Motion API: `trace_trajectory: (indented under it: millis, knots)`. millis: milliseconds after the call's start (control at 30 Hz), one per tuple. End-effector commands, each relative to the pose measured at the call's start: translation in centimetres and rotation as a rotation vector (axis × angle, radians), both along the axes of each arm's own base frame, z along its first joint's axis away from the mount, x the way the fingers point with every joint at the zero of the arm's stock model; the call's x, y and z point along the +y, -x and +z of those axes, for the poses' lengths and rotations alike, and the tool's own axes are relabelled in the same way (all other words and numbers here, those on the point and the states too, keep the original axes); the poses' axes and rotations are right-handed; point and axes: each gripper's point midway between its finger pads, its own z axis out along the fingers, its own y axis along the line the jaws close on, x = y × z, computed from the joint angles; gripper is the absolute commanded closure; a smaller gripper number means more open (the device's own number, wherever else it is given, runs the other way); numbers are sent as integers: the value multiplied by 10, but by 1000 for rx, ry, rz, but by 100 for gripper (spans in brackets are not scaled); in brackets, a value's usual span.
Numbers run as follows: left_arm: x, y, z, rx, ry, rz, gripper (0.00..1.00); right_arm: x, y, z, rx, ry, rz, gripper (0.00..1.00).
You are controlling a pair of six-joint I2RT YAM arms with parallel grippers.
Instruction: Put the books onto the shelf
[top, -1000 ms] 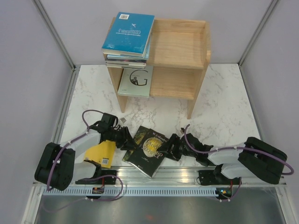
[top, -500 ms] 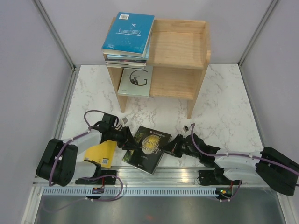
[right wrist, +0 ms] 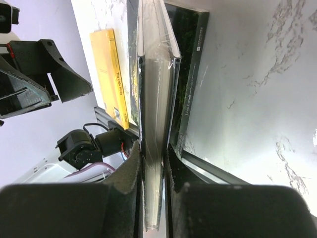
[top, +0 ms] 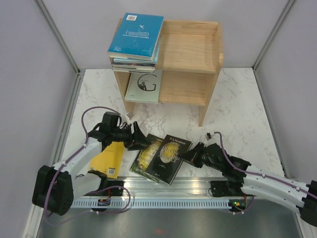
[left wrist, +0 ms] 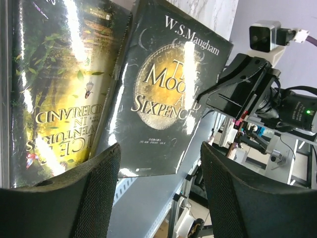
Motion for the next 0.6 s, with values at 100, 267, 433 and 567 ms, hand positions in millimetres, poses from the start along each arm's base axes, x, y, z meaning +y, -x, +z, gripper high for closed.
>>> trace_trajectory:
  millis: [100,267,433,567]
  knots:
    - [-1,-1,16,-52,36,-13,31,10,-16,77,-146,-92,-15,100]
    - [-3,-2,18,-68,63,-4,31,18,-17,111,-197,-134,19,100]
    - [-14,-2,48,-140,215,-46,31,28,-15,127,-218,-172,59,100]
    - [-15,10,58,-143,267,-81,28,36,-15,133,-227,-183,83,100]
